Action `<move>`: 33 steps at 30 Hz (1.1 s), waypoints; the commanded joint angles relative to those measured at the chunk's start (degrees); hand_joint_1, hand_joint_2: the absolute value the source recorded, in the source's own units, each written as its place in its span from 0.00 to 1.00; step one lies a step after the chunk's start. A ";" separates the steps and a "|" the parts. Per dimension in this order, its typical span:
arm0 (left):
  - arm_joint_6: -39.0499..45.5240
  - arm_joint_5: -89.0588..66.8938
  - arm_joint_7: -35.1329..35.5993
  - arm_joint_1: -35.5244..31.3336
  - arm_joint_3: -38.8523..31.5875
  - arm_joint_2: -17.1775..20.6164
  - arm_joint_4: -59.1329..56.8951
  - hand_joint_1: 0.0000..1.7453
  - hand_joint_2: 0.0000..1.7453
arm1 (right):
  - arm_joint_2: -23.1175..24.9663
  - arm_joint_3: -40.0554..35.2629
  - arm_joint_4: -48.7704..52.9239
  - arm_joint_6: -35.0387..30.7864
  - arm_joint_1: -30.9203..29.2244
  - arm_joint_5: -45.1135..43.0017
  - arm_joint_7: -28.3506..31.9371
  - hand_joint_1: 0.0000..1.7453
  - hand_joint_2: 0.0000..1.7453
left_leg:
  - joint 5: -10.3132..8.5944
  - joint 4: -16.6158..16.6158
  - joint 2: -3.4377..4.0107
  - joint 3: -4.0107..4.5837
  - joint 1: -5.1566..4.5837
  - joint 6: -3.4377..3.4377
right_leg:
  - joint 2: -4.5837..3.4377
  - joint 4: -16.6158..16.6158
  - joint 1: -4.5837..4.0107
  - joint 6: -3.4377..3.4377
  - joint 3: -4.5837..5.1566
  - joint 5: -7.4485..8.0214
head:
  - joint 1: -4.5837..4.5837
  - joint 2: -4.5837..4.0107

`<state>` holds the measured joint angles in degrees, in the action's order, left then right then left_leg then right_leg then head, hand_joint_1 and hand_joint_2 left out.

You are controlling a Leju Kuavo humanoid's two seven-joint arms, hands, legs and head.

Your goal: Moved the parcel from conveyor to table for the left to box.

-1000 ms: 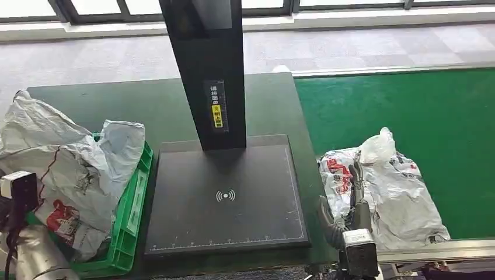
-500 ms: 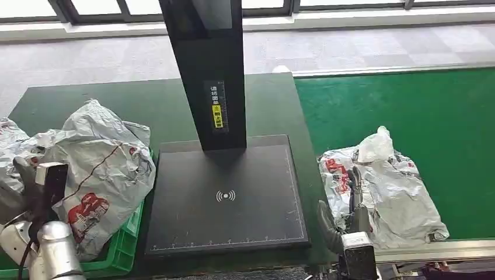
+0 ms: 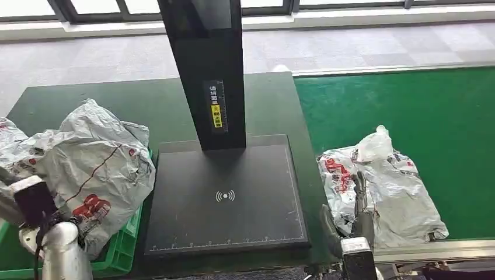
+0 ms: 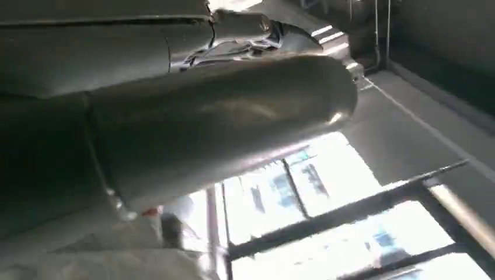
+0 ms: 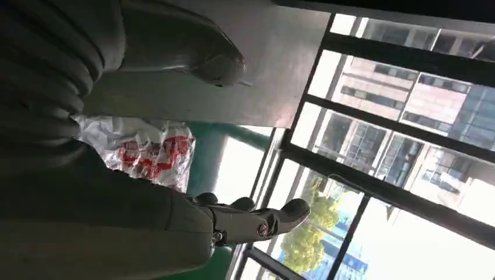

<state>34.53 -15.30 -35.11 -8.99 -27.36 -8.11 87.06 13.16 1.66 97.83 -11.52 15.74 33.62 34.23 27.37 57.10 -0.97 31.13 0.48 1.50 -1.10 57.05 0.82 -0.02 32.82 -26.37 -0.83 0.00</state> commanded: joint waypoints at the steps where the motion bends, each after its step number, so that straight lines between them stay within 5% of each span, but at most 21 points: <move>1: -18.35 16.95 -4.89 12.56 21.32 -6.08 27.14 0.00 0.00 | 0.75 15.87 -4.57 -4.48 -3.31 11.55 -7.75 0.00 1.00 | 0.03 0.14 -0.17 0.20 0.06 -0.14 | 0.32 -0.06 -0.09 0.07 0.00 -0.03 | 0.00 0.00; 8: -43.55 12.26 -4.89 15.96 32.31 -3.91 21.88 0.00 0.00 | -2.78 28.09 -15.46 -8.93 -12.49 26.41 -18.60 0.00 1.00 | 0.02 -0.01 -0.02 0.09 -0.03 -0.17 | 0.17 -0.23 0.06 0.15 -0.07 0.07 | 0.00 0.00; 9: -43.46 11.08 -4.89 16.05 32.92 -4.01 20.53 0.00 1.00 | -4.02 28.87 -18.51 -8.83 -14.18 28.55 -19.63 0.00 1.00 | -0.01 -0.03 -0.02 0.10 -0.03 -0.19 | 0.21 -0.27 0.07 0.16 -0.06 0.12 | 0.02 0.00; 16: -45.06 11.84 -4.89 15.31 34.39 -4.48 14.61 0.00 1.00 | -10.20 31.45 -39.53 -13.37 -25.24 39.14 -25.06 0.00 1.00 | -0.08 -0.12 0.13 0.07 -0.06 -0.24 | 0.10 -0.39 0.05 0.22 -0.12 0.27 | 0.02 0.00; 21: -44.90 11.58 -4.89 14.79 34.47 -4.72 14.07 0.00 1.00 | -11.03 31.56 -41.89 -13.88 -26.90 39.45 -25.10 0.00 1.00 | -0.08 0.01 0.08 0.07 -0.10 -0.21 | 0.11 -0.23 0.09 0.23 -0.05 0.24 | 0.02 0.00; 22: -44.90 11.58 -4.89 14.79 34.47 -4.72 14.07 0.00 0.00 | -11.03 31.56 -41.89 -13.88 -26.90 39.45 -25.10 0.00 1.00 | -0.08 0.03 0.04 0.06 -0.10 -0.23 | 0.10 -0.19 0.11 0.23 -0.05 0.20 | 0.02 0.00; 28: -43.70 10.50 -4.89 15.21 33.61 -5.22 12.40 0.00 0.00 | -11.39 32.04 -44.85 -13.58 -28.90 38.60 -24.45 0.00 1.00 | -0.06 0.03 0.06 0.07 -0.10 -0.23 | 0.07 -0.16 0.10 0.23 -0.05 0.18 | 0.02 0.00; 33: -45.00 10.04 -4.89 13.65 33.48 -6.43 8.82 0.00 0.00 | -13.26 30.32 -64.90 -14.67 -38.12 44.89 -28.31 0.00 1.00 | -0.10 0.01 0.30 0.11 -0.07 -0.25 | -0.15 -0.24 0.07 0.24 0.02 0.31 | 0.02 0.00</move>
<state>-10.41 -3.56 -38.93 6.93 5.86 -13.70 103.58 2.21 30.40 58.40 -24.98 -10.95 73.69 8.62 27.33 57.20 -0.97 31.36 0.39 1.30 -1.08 56.99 0.94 0.22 32.89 -26.22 -0.81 0.00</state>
